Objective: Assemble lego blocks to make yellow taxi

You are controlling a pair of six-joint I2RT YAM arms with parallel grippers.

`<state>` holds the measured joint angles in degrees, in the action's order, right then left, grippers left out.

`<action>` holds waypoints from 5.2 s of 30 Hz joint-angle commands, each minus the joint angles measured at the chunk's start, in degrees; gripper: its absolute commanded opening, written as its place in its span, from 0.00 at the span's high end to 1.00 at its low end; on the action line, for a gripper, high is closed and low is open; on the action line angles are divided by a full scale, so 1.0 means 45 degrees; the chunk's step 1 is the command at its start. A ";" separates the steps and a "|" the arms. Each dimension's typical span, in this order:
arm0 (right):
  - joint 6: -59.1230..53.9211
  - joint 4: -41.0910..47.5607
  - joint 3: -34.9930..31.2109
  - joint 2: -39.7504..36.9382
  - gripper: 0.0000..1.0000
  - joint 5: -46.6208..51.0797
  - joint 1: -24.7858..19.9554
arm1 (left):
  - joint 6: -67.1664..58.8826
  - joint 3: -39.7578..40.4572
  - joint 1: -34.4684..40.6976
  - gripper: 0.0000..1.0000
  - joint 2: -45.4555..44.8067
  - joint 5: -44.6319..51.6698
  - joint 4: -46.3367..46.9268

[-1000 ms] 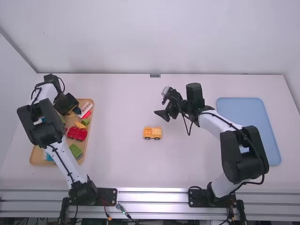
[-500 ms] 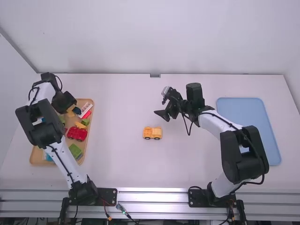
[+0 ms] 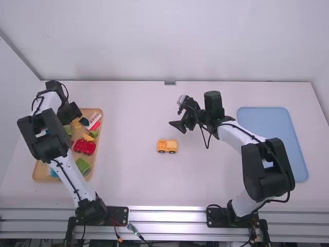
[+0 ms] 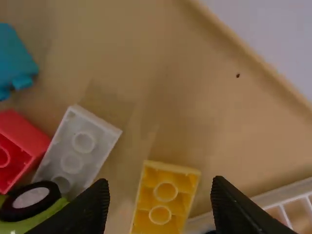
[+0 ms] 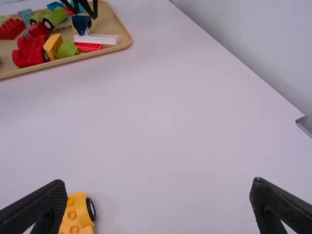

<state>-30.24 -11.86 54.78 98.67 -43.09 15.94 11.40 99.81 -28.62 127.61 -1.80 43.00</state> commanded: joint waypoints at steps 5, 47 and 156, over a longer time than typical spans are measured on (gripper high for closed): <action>0.0005 -0.0078 0.0170 -0.0044 0.01 -0.0078 -0.0010 | -0.0500 -0.0612 -0.0063 0.44 -0.0024 -0.0049 0.0117; 0.0102 -0.0311 0.0170 -0.0044 0.01 -0.0403 -0.0005 | -0.0403 -0.1413 -0.0058 0.88 -0.0024 0.0869 -0.0335; 0.4488 0.0510 0.2011 0.0073 1.00 -0.0330 0.1015 | -0.4551 -1.1118 0.7485 0.01 -0.8602 0.6989 -1.0394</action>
<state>-2.55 -12.03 59.48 98.85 -53.74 18.59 -10.09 46.96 5.85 88.77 45.80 -5.82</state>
